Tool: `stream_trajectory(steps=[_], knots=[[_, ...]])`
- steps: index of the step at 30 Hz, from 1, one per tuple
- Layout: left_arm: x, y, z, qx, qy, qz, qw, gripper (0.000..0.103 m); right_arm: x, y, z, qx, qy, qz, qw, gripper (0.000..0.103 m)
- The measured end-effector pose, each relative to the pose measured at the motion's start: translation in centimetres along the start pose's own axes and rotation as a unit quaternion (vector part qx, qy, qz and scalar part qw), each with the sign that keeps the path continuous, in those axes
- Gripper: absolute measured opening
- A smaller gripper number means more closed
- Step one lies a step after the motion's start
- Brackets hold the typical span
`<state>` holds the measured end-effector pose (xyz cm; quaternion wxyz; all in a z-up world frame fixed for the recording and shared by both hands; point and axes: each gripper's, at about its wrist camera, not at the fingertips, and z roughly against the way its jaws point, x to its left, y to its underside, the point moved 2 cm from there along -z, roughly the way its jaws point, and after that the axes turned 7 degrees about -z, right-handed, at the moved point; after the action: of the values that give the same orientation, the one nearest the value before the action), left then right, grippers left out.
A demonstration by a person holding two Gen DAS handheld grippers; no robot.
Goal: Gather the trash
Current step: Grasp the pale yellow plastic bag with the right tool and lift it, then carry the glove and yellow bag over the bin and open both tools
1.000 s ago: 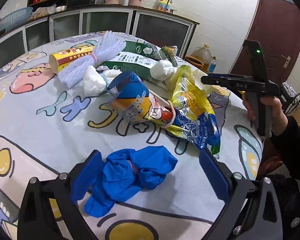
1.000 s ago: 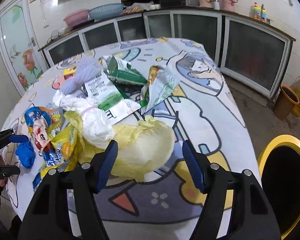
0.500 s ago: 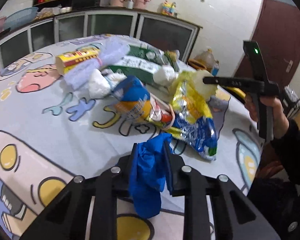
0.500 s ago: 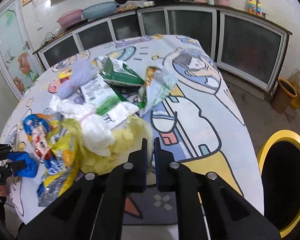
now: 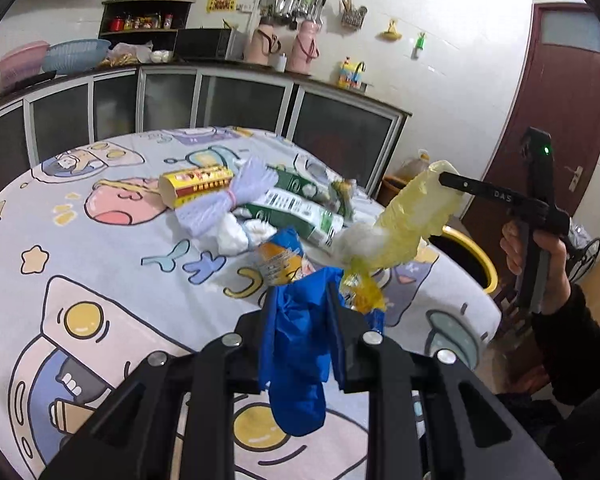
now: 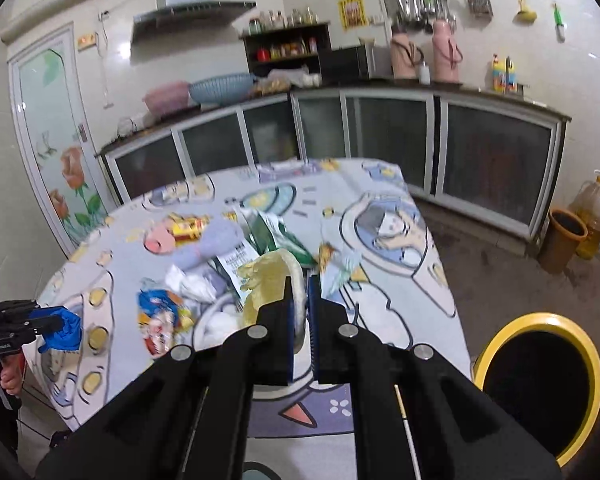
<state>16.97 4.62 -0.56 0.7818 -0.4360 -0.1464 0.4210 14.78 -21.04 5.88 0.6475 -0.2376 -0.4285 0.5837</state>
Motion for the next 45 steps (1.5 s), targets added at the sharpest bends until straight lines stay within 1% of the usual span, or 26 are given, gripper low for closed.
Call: stream_trajectory(steps=[5, 11, 14, 19, 25, 31, 33, 36, 40, 45], knots=[[-1.2, -1.0, 1.1, -0.016, -0.001, -0.008, 0.9998, 0.021, 0.0, -1.2, 2.4, -0.027, -0.004, 0.000, 1.000, 0.006], [-3.0, -2.4, 1.1, -0.024, 0.013, -0.019, 0.9994, 0.021, -0.8, -2.4, 5.1, -0.056, 0.002, -0.006, 0.998, 0.006], [-4.3, -3.2, 0.6, -0.027, 0.021, -0.030, 0.9990, 0.021, -1.6, -2.8, 6.4, -0.071, 0.012, -0.008, 0.997, 0.007], [-6.9, -4.7, -1.4, -0.024, 0.047, -0.054, 0.9972, 0.021, -3.9, -3.1, 8.2, -0.086, 0.036, -0.025, 0.995, 0.007], [-10.5, -6.7, -4.7, -0.018, 0.085, -0.080, 0.9930, 0.021, -8.0, -2.8, 10.1, -0.096, 0.084, -0.039, 0.991, 0.007], [-14.4, -9.0, -8.9, -0.008, 0.125, -0.093, 0.9877, 0.021, -12.9, -1.7, 12.0, -0.103, 0.145, -0.057, 0.982, 0.007], [-16.0, -9.7, -10.5, -0.005, 0.139, -0.100, 0.9853, 0.021, -15.0, -1.3, 12.6, -0.106, 0.171, -0.068, 0.977, 0.007], [-18.3, -10.6, -12.8, 0.003, 0.156, -0.102, 0.9825, 0.022, -17.0, -0.7, 13.2, -0.108, 0.197, -0.081, 0.971, 0.007], [-21.0, -11.6, -16.1, 0.013, 0.181, -0.099, 0.9784, 0.022, -20.2, 0.4, 13.8, -0.111, 0.247, -0.096, 0.958, 0.007], [-24.5, -12.1, -20.2, 0.031, 0.200, -0.098, 0.9743, 0.022, -23.0, 1.7, 13.6, -0.103, 0.278, -0.107, 0.949, 0.007]])
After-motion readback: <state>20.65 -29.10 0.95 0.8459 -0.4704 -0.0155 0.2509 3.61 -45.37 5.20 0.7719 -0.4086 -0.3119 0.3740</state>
